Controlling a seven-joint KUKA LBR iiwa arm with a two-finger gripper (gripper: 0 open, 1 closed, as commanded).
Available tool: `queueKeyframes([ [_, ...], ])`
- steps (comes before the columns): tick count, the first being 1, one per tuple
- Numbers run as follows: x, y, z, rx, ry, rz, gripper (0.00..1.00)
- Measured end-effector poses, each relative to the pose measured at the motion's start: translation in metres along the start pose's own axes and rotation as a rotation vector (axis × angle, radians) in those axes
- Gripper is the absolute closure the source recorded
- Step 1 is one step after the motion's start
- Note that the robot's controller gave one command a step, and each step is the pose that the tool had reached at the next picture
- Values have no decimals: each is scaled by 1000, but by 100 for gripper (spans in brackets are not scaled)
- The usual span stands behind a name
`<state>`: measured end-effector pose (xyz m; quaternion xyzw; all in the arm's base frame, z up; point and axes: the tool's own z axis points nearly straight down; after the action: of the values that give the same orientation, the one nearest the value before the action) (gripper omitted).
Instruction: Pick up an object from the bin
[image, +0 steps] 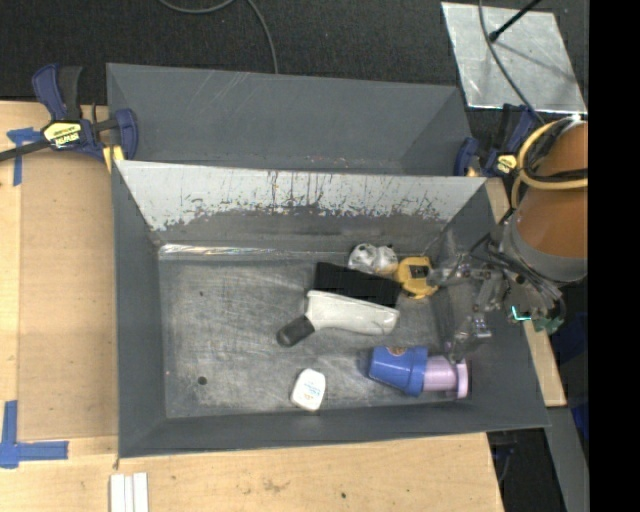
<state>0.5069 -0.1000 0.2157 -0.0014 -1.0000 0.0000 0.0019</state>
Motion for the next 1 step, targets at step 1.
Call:
queueKeyframes([
  [1,-2,0,-3,1,-7,-3,0],
])
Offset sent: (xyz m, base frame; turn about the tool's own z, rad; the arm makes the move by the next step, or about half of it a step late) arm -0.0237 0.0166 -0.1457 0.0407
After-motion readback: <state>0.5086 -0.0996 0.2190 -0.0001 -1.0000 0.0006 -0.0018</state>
